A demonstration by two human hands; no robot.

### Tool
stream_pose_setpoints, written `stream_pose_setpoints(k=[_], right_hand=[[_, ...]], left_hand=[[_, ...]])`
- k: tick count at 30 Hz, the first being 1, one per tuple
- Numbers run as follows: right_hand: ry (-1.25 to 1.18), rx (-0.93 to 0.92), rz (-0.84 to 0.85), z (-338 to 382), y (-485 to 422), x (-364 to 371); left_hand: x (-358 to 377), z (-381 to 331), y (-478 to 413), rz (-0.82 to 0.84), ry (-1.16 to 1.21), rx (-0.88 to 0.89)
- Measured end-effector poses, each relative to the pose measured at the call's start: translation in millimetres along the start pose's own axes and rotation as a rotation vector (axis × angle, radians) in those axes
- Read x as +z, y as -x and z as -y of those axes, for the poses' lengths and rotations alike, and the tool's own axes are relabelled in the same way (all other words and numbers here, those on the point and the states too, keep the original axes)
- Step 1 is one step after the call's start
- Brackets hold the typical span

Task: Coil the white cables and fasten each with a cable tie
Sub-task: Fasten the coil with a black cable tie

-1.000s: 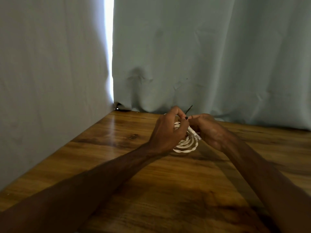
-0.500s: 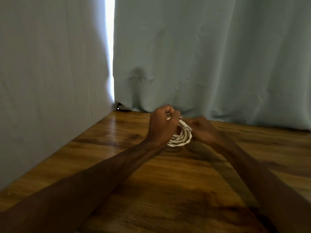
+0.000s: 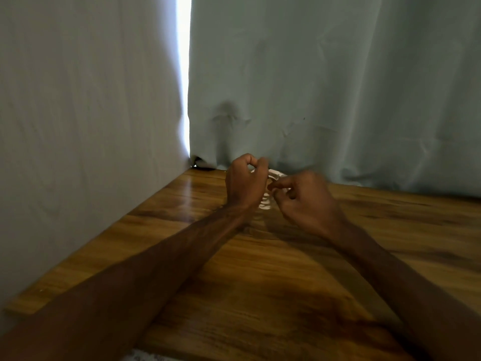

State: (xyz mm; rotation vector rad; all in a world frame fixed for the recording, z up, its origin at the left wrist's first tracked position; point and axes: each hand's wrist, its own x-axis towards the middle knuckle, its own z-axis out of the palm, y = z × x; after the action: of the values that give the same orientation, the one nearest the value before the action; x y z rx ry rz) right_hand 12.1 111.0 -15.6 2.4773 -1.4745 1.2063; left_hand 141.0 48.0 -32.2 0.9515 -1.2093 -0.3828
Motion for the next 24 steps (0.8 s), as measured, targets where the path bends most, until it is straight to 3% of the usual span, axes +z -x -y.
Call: stream_pose_setpoints(k=[4, 12, 18, 24], right_hand=[[-0.294, 0.180, 0.153, 11, 10, 7], [-0.684, 0.349, 0.009, 13, 16, 21], [-0.544, 0.362, -0.084, 19, 16, 22], [-0.678, 0.430, -0.017, 21, 12, 9]], left_hand=[[4, -3, 5, 0.038, -0.036, 0.034], [7, -4, 5, 0.076, 0.004, -0.053], [6, -7, 2, 0.069, -0.006, -0.006], [-3, 0, -4, 0.056, -0.017, 0.018]])
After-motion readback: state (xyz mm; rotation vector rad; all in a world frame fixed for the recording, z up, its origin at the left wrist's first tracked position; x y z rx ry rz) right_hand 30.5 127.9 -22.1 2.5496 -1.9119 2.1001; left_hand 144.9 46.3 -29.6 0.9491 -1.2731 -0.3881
